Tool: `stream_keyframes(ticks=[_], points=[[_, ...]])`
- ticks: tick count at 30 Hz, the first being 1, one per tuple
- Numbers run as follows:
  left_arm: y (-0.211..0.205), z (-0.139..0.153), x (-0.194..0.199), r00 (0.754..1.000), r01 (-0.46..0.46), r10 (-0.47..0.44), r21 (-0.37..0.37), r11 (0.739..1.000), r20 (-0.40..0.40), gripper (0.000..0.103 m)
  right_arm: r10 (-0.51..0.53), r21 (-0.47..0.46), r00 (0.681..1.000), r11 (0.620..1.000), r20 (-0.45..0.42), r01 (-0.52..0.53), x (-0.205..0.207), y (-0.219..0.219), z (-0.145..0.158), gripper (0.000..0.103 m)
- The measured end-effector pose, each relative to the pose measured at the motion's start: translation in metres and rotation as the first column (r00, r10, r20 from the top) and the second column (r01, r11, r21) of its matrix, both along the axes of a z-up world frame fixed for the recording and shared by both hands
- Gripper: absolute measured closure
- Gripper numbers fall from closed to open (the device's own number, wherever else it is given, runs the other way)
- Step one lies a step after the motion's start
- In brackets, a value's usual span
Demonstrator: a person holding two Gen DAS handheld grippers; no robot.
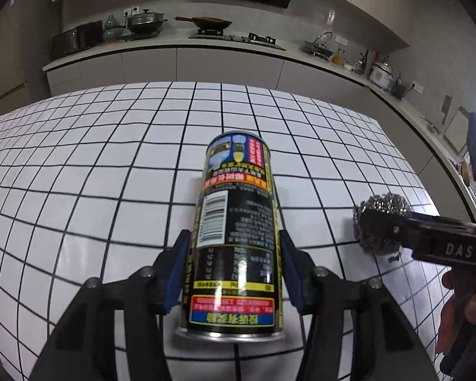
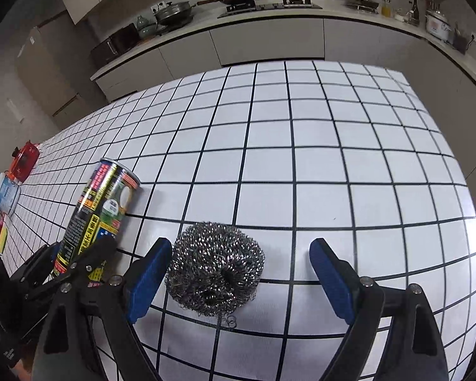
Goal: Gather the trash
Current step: 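Grasp the black-and-yellow spray can with the left tool while the right tool grasps the steel wool scrubber, then carry the spray can and steel wool scrubber over the bin opening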
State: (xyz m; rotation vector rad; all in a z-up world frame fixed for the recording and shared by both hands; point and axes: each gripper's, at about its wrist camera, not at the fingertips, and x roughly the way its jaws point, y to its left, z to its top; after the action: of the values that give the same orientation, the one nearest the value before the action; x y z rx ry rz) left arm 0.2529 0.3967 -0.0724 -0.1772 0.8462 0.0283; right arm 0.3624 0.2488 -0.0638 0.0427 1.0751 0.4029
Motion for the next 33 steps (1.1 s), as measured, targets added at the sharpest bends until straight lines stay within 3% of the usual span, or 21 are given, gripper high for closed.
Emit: stream_keyframes(ticks=[1, 3, 6, 8, 10, 20, 33], points=[[-0.001, 0.0, 0.0, 1.0, 0.003, -0.003, 0.005, 1.0, 0.001, 0.048, 0.007, 0.002, 1.0, 1.0, -0.005, -0.007, -0.001, 0.0, -0.002, 0.02], [-0.004, 0.0, 0.003, 1.0, 0.008, -0.008, 0.027, 1.0, 0.0, 0.044, 0.019, 0.01, 1.0, 1.0, -0.01, -0.019, -0.004, 0.001, -0.006, 0.039], [-0.007, -0.002, 0.012, 1.0, 0.004, -0.004, 0.04, 0.999, -0.014, 0.034, 0.031, 0.007, 1.0, 0.999, -0.003, -0.031, -0.008, 0.005, -0.005, 0.048], [-0.006, -0.006, 0.018, 1.0, 0.006, -0.005, 0.03, 1.0, -0.03, 0.034, 0.035, -0.004, 0.999, 0.999, 0.021, -0.035, -0.013, 0.005, -0.001, 0.049], [-0.006, -0.007, 0.017, 1.0, 0.017, -0.017, 0.015, 1.0, -0.025, 0.05, 0.038, -0.013, 0.998, 0.999, 0.04, -0.038, -0.019, 0.005, 0.005, 0.049], [-0.039, 0.016, -0.02, 0.997, 0.059, -0.059, 0.004, 0.998, 0.044, 0.05, 0.038, -0.086, 0.99, 0.996, 0.133, -0.026, -0.05, -0.019, 0.035, 0.049], [-0.111, 0.033, -0.045, 0.986, 0.144, -0.145, 0.02, 0.989, 0.083, 0.05, -0.02, -0.099, 0.981, 0.994, 0.191, 0.039, -0.099, -0.111, 0.06, 0.049]])
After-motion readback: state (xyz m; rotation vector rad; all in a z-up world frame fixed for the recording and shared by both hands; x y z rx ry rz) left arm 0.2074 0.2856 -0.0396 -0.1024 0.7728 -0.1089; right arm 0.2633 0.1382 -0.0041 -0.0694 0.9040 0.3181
